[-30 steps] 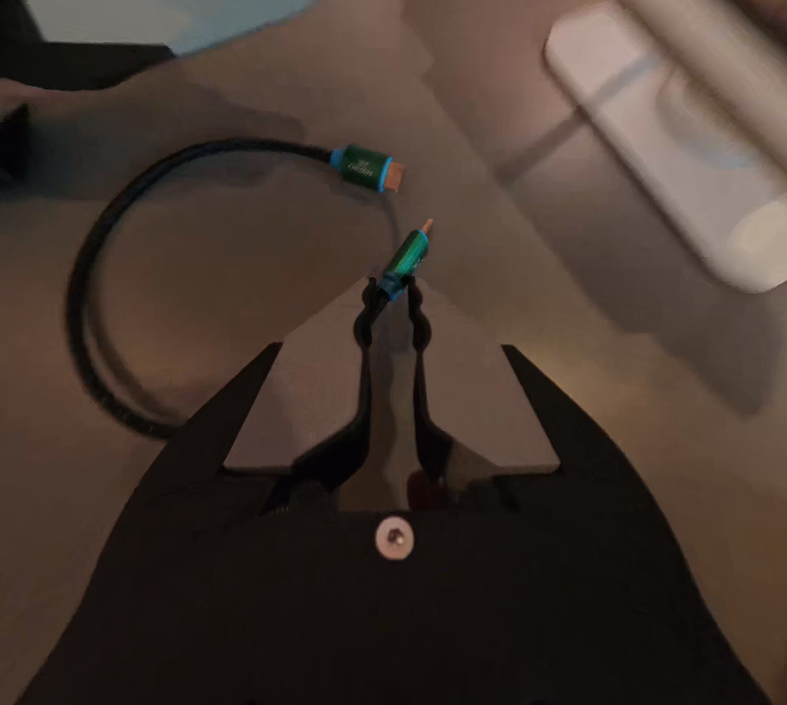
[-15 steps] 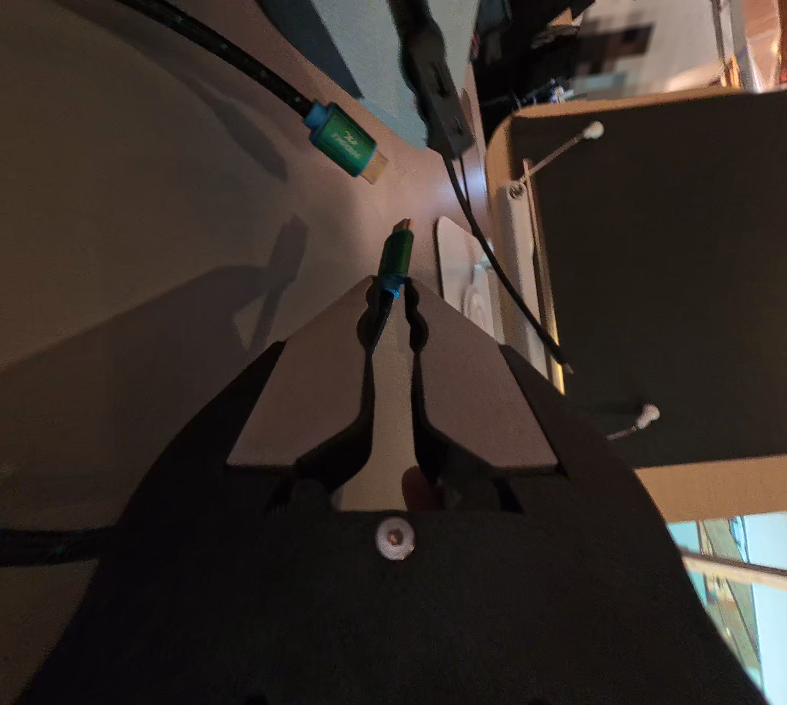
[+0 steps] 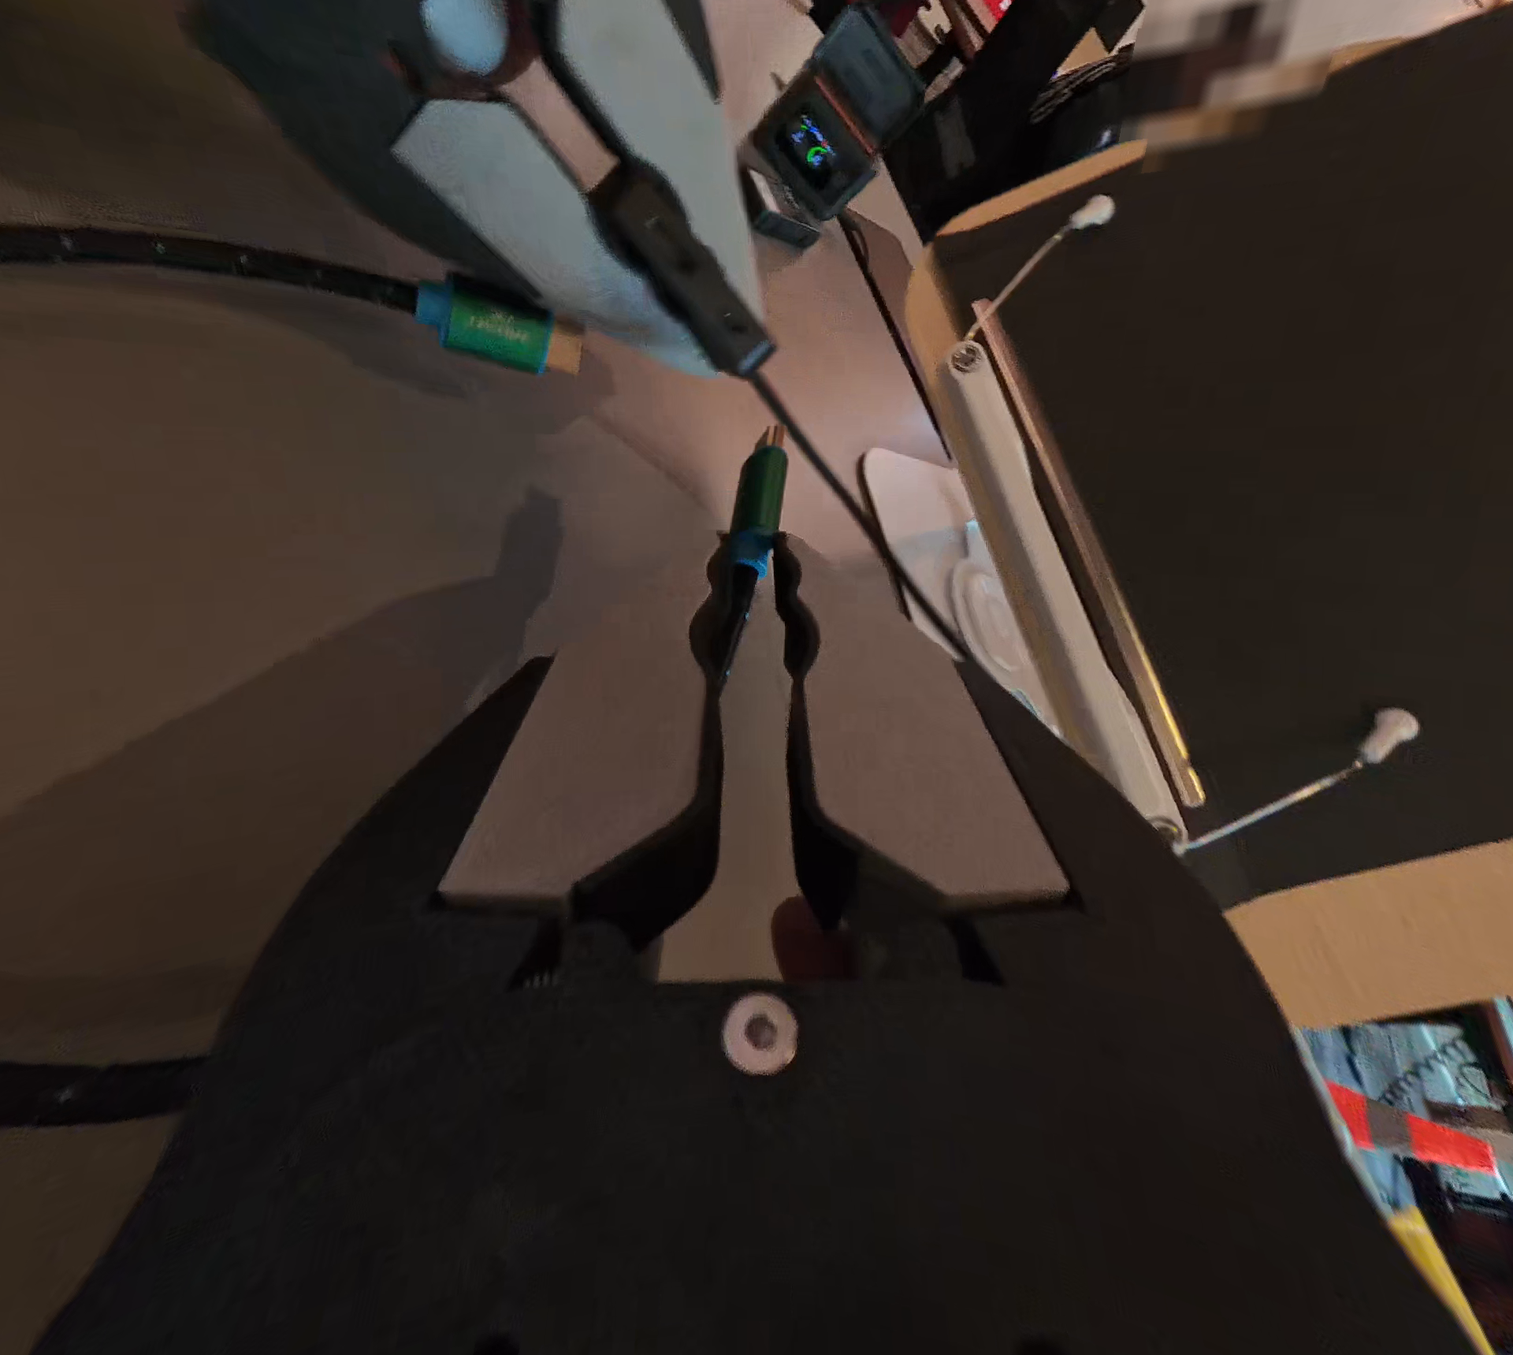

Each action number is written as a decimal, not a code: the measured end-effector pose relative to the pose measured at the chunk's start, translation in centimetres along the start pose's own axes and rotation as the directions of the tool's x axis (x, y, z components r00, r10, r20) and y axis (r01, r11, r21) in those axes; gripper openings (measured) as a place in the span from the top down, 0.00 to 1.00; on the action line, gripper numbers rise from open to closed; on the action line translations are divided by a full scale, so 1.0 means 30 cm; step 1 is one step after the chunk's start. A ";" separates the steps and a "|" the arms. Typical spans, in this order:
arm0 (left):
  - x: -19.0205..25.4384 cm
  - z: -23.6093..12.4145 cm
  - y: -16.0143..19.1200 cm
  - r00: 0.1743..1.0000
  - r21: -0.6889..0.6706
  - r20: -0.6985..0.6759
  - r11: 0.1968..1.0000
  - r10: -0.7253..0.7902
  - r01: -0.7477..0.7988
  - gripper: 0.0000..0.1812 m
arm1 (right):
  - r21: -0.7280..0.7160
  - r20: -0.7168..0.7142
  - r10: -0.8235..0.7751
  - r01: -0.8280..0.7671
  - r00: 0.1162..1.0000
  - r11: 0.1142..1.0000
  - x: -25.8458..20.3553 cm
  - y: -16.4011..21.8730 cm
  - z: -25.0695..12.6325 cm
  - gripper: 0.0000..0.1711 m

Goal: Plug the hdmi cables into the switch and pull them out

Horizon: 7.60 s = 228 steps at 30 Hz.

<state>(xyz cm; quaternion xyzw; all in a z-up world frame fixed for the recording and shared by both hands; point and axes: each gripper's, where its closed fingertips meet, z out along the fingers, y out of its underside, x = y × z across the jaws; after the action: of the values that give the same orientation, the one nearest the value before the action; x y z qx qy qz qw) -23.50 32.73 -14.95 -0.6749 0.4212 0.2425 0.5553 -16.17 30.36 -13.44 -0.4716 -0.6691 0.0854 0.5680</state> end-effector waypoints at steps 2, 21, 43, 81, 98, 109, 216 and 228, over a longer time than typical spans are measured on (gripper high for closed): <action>0.036 0.005 -0.011 0.998 -0.004 -0.038 0.999 0.040 -0.040 0.94 | -0.004 -0.021 0.008 -0.009 1.000 1.000 0.021 0.008 -0.008 0.97; 0.080 0.020 -0.004 0.987 -0.045 -0.064 0.988 0.146 -0.149 0.94 | -0.168 0.130 0.395 -0.373 0.909 0.913 -0.004 0.094 -0.001 0.84; 0.147 0.014 -0.018 0.966 -0.044 -0.157 0.976 0.205 -0.214 0.94 | -0.261 0.091 0.270 -0.239 0.959 0.935 -0.012 0.147 -0.029 0.98; 0.186 0.018 -0.103 0.967 0.040 -0.134 0.976 0.218 -0.215 0.86 | -0.227 -0.114 -0.627 0.595 0.770 0.771 -0.043 0.033 -0.016 0.98; 0.115 0.037 -0.073 0.987 -0.028 -0.061 0.988 0.151 -0.152 0.89 | -0.180 -0.163 -0.101 0.071 0.982 0.981 0.118 0.047 -0.126 0.89; -0.008 0.020 -0.051 0.994 -0.058 0.088 0.996 0.072 -0.067 0.90 | -0.096 0.042 0.520 -0.515 0.853 0.852 -0.001 -0.062 -0.233 0.75; -0.168 -0.008 -0.033 0.939 -0.085 0.337 0.991 -0.068 0.102 0.94 | 0.288 0.147 0.850 -0.844 0.506 0.453 0.142 -0.255 0.087 0.94; -0.199 -0.039 -0.045 0.919 -0.125 0.393 0.990 -0.016 0.071 0.94 | 0.368 0.289 0.844 -0.867 0.451 0.337 0.138 -0.274 0.062 0.94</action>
<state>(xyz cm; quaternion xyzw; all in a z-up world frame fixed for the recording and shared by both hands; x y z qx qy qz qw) -25.68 33.43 -9.16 -0.6585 0.2693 0.3881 0.5859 -21.74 29.71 -5.91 -0.5973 -0.2929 0.5386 0.5171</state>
